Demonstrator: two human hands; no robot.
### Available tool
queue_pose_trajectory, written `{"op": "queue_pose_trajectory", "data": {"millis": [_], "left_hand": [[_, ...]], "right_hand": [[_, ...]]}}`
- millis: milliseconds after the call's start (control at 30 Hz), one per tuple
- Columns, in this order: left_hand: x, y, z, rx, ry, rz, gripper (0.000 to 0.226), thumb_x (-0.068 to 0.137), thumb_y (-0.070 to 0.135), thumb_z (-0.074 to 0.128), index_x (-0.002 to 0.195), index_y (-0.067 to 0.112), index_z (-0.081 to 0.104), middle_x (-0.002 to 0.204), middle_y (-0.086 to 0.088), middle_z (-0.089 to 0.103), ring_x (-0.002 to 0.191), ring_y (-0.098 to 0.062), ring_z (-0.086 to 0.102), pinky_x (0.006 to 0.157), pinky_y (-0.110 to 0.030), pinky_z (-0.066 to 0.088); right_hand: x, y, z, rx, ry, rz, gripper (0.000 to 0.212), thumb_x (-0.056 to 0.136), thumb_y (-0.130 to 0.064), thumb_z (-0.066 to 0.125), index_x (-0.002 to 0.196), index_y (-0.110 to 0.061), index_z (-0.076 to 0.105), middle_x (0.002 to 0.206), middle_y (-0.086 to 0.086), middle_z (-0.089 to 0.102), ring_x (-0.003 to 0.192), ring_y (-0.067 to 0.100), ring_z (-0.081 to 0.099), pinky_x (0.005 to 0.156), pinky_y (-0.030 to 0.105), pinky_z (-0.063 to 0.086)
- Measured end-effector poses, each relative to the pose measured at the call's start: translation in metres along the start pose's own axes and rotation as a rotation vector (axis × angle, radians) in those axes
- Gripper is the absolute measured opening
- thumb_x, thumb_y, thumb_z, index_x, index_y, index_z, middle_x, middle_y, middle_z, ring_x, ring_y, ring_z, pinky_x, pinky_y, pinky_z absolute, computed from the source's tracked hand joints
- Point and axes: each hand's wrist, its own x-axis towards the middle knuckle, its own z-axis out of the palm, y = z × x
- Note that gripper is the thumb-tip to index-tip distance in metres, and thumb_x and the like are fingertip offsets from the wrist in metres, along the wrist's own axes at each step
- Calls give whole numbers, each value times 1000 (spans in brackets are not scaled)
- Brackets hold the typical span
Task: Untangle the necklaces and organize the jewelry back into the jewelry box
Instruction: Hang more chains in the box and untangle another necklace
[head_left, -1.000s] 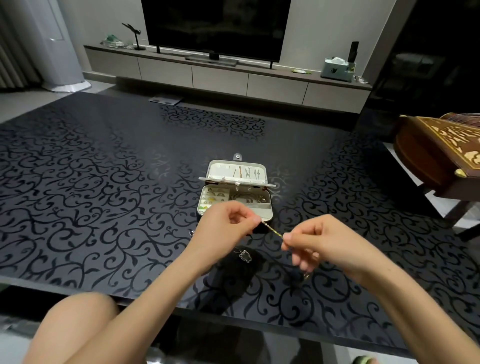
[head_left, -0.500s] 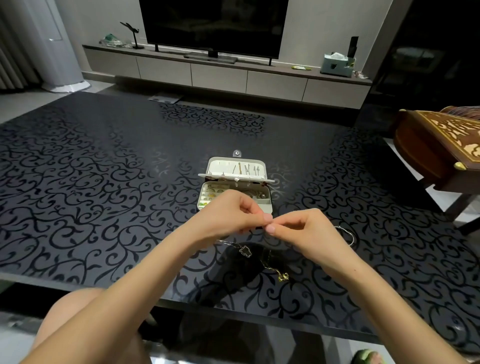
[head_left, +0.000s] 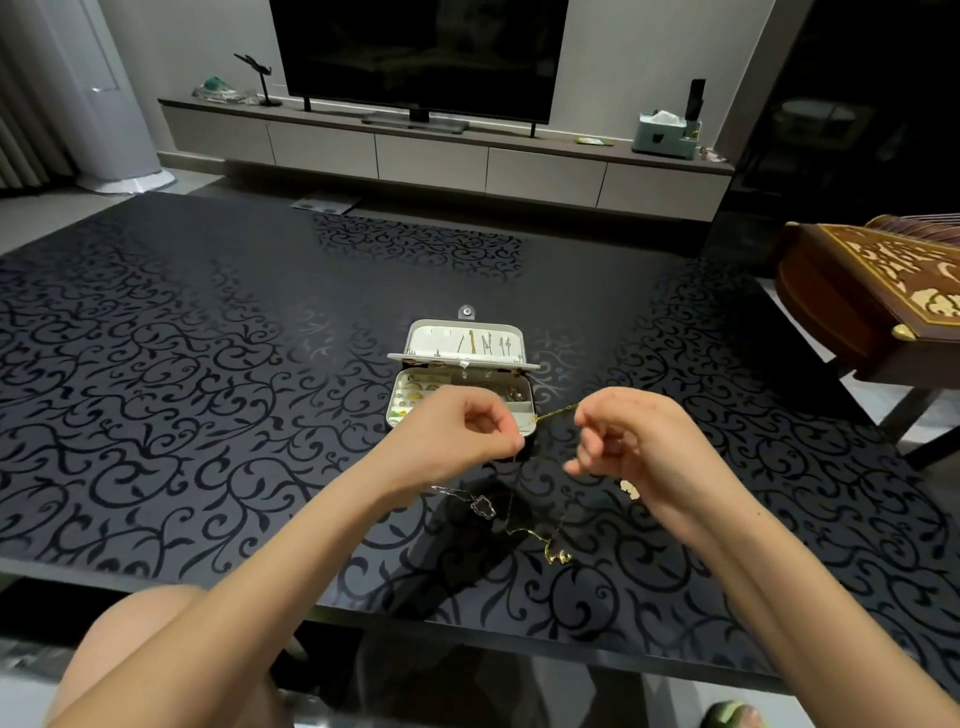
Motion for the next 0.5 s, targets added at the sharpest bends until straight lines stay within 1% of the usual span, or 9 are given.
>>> {"op": "queue_pose_trajectory", "data": {"millis": [33, 100, 200, 233, 300, 333, 400, 500], "left_hand": [[0, -2, -1, -70, 11, -10, 8, 80, 13, 70, 73, 14, 66, 67, 7, 62, 64, -2, 54, 64, -12, 42], [0, -1, -2, -200, -4, -32, 5, 80, 10, 69, 76, 10, 66, 74, 0, 66, 75, -8, 58, 72, -20, 45], [1, 5, -2, -424, -56, -68, 9, 80, 7, 69, 74, 9, 62, 85, -7, 70, 88, -13, 65, 82, -23, 47], [1, 8, -2, -514, -71, -78, 11, 81, 6, 66, 73, 10, 60, 86, -8, 71, 90, -16, 66, 84, -24, 48], [3, 12, -1, -645, -91, -80, 16, 85, 0, 57, 72, 10, 56, 78, -8, 69, 83, -20, 67, 85, -29, 52], [3, 15, -1, -665, -98, -70, 17, 85, -1, 56, 72, 10, 55, 72, -7, 66, 77, -20, 66, 84, -32, 54], [4, 19, 0, -603, -108, -38, 13, 82, 3, 59, 72, 11, 56, 65, -5, 57, 65, -17, 58, 77, -32, 54], [3, 31, -4, -423, -135, 7, 12, 86, 4, 60, 77, 12, 58, 69, -9, 50, 59, -15, 46, 67, -27, 45]], "right_hand": [[0, -1, -1, -14, -9, 0, 12, 84, 0, 49, 73, 0, 55, 48, 3, 41, 46, 17, 40, 53, 30, 49], [0, -2, -3, -49, -15, -14, 15, 86, -2, 49, 73, -2, 57, 47, 0, 35, 43, 13, 30, 45, 24, 35], [0, -6, -8, -85, -17, -38, 21, 86, -2, 50, 70, -5, 63, 47, -1, 30, 43, 11, 25, 46, 23, 25], [0, -8, -10, -101, -24, -43, 21, 86, -3, 51, 70, -6, 64, 46, -2, 29, 43, 11, 24, 46, 23, 24], [-1, -12, -12, -147, -54, -36, 18, 85, -6, 55, 73, -7, 68, 45, -3, 25, 43, 11, 21, 46, 24, 20], [-3, -15, -12, -184, -81, -31, 16, 85, -10, 59, 75, -8, 70, 44, -4, 24, 43, 11, 20, 45, 24, 19], [-7, -18, -10, -298, -130, -23, 16, 86, -22, 63, 76, -13, 72, 42, -6, 26, 41, 10, 20, 43, 23, 19], [-7, -23, -3, -418, -175, -21, 19, 87, -31, 63, 79, -17, 74, 42, -4, 27, 39, 12, 21, 42, 24, 20]]}}
